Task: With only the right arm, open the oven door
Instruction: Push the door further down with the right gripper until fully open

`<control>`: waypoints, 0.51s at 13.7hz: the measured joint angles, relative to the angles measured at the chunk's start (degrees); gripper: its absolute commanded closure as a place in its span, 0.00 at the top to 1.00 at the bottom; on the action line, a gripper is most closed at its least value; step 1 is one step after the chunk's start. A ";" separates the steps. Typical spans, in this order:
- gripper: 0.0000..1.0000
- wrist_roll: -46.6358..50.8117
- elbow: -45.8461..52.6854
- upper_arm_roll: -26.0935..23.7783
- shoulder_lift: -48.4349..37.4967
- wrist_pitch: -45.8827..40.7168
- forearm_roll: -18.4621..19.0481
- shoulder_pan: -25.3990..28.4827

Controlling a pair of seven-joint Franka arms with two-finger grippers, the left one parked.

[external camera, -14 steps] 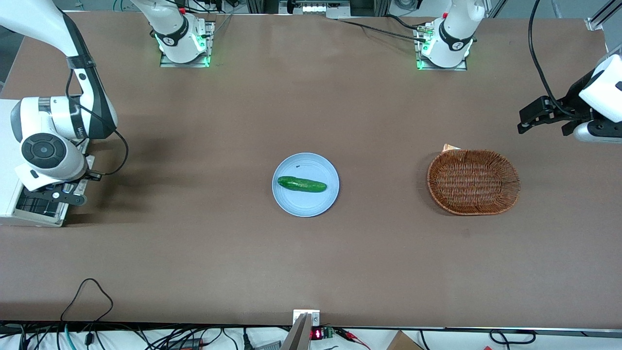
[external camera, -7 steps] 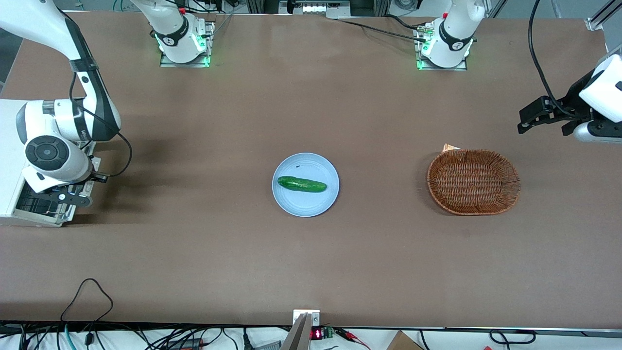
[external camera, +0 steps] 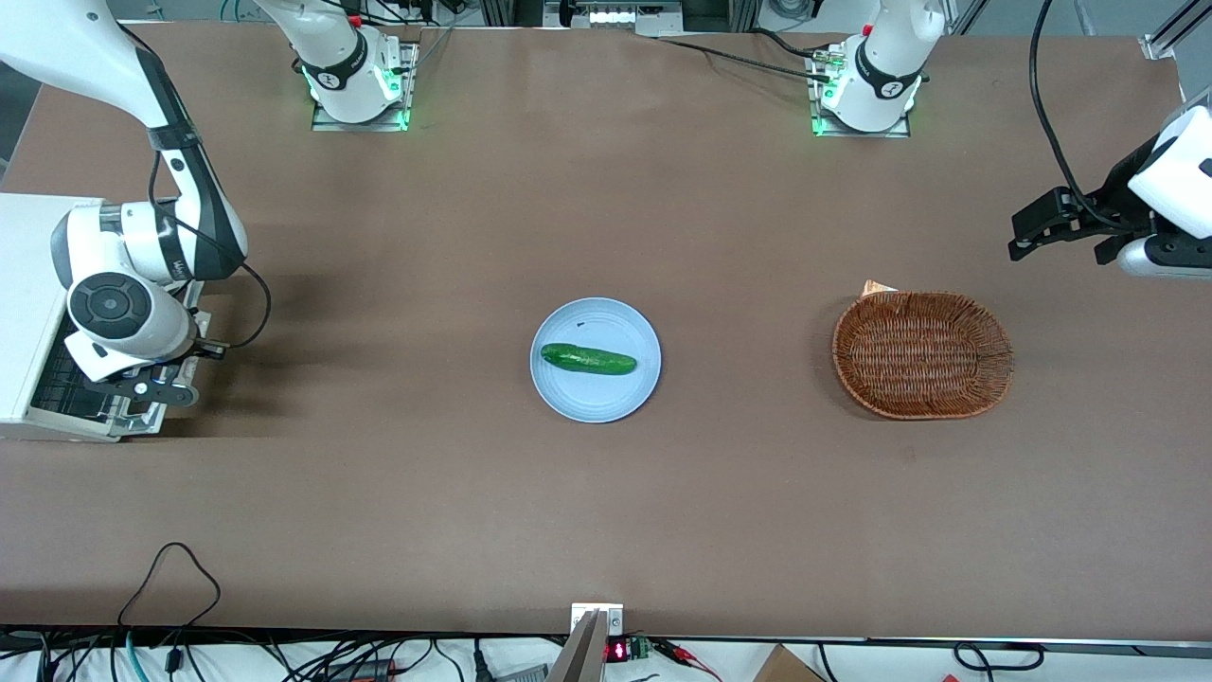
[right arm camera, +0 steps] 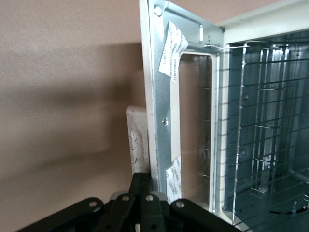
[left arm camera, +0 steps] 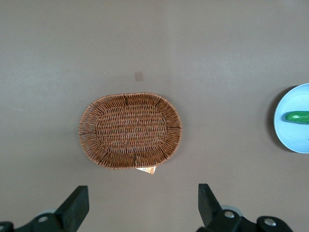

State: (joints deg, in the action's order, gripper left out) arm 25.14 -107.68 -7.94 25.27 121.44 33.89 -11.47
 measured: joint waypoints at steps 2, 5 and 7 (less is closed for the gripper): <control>0.00 0.03 0.00 -0.10 0.53 0.42 -0.05 0.03; 0.00 0.07 0.00 -0.12 1.24 1.01 -0.18 0.13; 0.00 0.08 0.00 -0.12 1.64 1.34 -0.24 0.17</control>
State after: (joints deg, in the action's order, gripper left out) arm 25.22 -107.68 -8.06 26.91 122.78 33.65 -11.30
